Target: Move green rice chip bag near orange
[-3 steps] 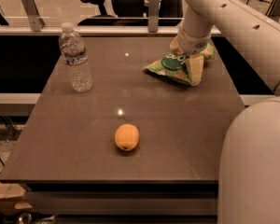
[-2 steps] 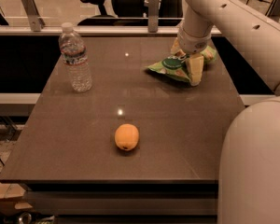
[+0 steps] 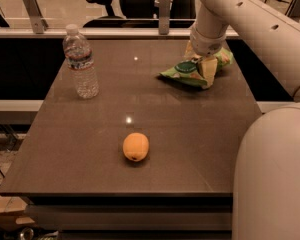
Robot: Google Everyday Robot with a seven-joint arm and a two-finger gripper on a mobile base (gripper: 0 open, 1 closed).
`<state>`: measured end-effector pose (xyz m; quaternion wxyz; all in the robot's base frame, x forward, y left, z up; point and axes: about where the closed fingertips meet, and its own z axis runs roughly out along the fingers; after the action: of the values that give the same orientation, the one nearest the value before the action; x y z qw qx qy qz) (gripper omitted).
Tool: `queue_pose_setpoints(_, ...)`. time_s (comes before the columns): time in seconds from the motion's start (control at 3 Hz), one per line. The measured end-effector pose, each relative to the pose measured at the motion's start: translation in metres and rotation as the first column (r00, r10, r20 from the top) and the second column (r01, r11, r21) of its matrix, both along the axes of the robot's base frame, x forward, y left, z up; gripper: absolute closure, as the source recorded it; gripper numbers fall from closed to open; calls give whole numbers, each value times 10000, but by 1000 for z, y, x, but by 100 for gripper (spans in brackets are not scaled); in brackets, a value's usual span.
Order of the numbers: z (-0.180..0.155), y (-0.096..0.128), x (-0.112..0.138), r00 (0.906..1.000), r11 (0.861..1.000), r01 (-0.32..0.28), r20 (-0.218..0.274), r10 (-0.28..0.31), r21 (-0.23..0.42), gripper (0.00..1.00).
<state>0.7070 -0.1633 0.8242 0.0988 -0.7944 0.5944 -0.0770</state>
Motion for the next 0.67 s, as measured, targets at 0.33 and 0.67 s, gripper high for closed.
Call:
queue_pose_setpoints(0.33,3,0,0,10000,10000,0,0,0,0,100)
queue_pose_setpoints(0.67,4,0,0,10000,10000,1,0,-1,-1,100)
